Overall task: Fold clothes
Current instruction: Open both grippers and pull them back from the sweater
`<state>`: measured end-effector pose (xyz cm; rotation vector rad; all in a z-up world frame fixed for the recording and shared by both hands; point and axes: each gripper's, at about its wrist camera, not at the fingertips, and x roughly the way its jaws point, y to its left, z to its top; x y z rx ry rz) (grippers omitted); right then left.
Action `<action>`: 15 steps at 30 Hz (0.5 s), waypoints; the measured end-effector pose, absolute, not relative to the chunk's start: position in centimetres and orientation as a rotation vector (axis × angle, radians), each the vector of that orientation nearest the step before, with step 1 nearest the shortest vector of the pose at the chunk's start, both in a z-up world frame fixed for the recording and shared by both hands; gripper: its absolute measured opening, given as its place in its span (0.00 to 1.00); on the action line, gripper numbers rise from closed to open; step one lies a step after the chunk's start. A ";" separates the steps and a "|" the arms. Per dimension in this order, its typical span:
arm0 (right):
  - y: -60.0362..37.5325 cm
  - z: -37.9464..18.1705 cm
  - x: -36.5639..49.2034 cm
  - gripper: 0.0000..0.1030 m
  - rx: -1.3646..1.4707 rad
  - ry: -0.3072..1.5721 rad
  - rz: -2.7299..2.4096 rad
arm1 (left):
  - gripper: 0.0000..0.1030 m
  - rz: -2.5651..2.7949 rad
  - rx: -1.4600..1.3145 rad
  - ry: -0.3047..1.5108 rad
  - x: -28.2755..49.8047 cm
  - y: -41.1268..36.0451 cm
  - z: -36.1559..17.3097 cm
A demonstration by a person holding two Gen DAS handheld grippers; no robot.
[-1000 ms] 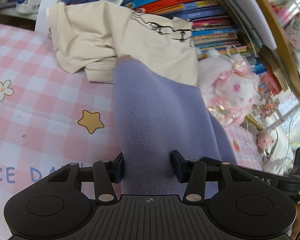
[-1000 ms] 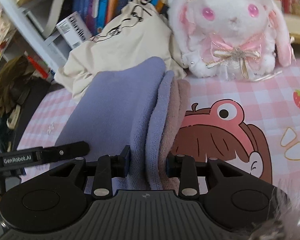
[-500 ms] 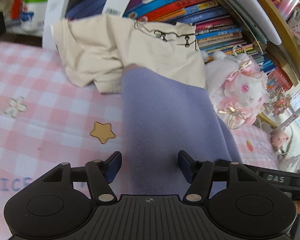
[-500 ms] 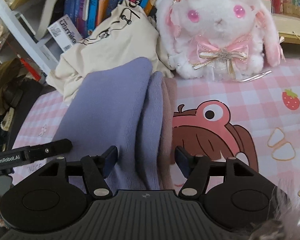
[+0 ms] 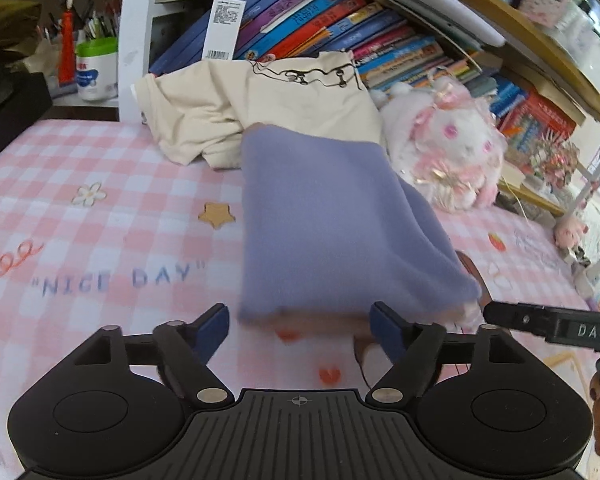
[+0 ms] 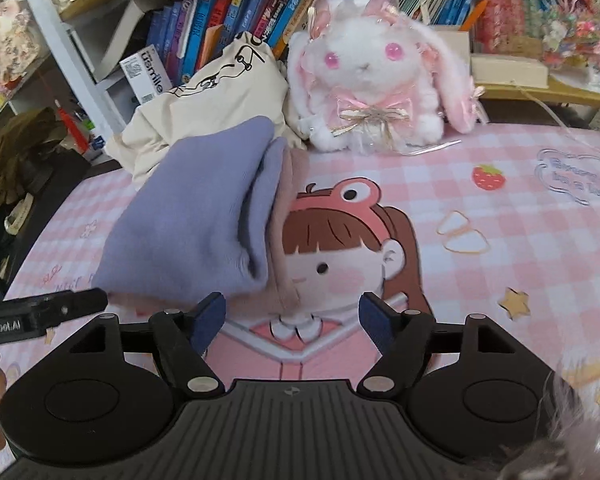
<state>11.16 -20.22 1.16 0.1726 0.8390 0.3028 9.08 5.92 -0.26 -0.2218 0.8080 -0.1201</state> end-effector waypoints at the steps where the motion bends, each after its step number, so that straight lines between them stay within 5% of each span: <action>1: -20.3 1.3 10.5 0.71 0.156 0.831 0.303 | 0.82 -0.122 -0.219 0.811 8.4 5.6 -0.3; 15: -20.2 0.9 4.3 0.93 -0.011 0.797 0.185 | 0.83 0.009 -0.138 0.791 2.6 1.5 -0.4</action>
